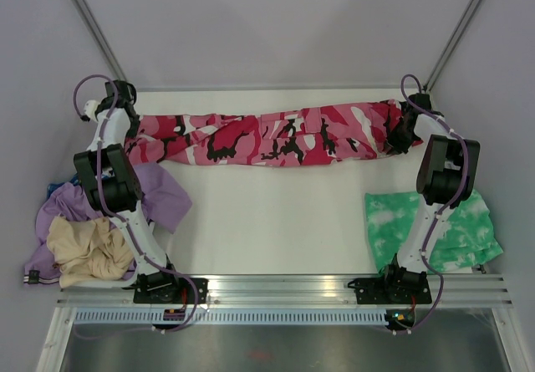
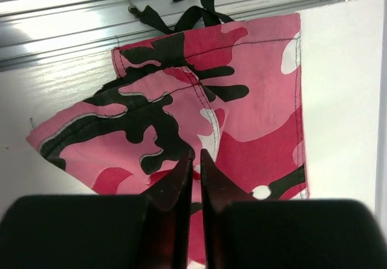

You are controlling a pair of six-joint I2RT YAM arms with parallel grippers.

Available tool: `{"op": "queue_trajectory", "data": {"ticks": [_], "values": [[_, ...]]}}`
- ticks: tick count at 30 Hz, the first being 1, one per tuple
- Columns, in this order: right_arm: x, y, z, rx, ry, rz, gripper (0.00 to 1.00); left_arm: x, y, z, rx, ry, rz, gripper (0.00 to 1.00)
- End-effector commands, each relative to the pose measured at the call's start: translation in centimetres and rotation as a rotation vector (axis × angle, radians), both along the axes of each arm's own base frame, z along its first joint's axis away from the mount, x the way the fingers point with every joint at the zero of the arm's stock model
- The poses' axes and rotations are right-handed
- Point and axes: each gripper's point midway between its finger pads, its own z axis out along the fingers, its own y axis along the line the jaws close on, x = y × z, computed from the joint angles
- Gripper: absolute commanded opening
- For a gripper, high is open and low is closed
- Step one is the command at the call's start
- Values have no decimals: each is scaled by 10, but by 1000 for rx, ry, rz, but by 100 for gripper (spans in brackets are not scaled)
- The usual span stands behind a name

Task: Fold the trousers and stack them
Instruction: Fold the trousers

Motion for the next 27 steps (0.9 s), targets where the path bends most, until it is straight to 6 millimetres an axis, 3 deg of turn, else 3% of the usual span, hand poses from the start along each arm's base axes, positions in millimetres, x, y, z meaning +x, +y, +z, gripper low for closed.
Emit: {"op": "queue_trajectory", "data": {"ticks": [1, 2, 3, 5, 10, 13, 16, 17, 19, 26, 27], "values": [[1, -1, -1, -9, 13, -17, 27, -4, -2, 10, -5, 30, -45, 31], [2, -1, -2, -7, 11, -18, 28, -8, -4, 11, -11, 35, -44, 57], [1, -1, -2, -3, 14, -18, 27, -13, -6, 7, -24, 51, -44, 69], [2, 2, -4, 7, 15, -15, 28, -24, -9, -2, -38, 82, -36, 83], [6, 4, -1, 11, 3, -9, 27, -33, -12, -22, -73, 116, -25, 83], [6, 1, 0, 2, 5, -8, 27, -30, -10, -36, -74, 130, -33, 67], [6, 1, 1, -1, 5, -11, 27, -26, -6, -44, -75, 136, -26, 25], [5, 1, 3, -2, 4, -13, 27, -24, -5, -41, -73, 130, -23, 3], [4, 1, 3, -3, 4, -19, 27, -21, 0, -37, -61, 121, -14, 2], [5, 4, -1, 5, 8, -19, 27, 11, 18, 33, 20, -33, 20, 2], [6, 5, -1, 8, 6, -18, 27, 15, 20, 35, 21, -39, 30, 2]]}}
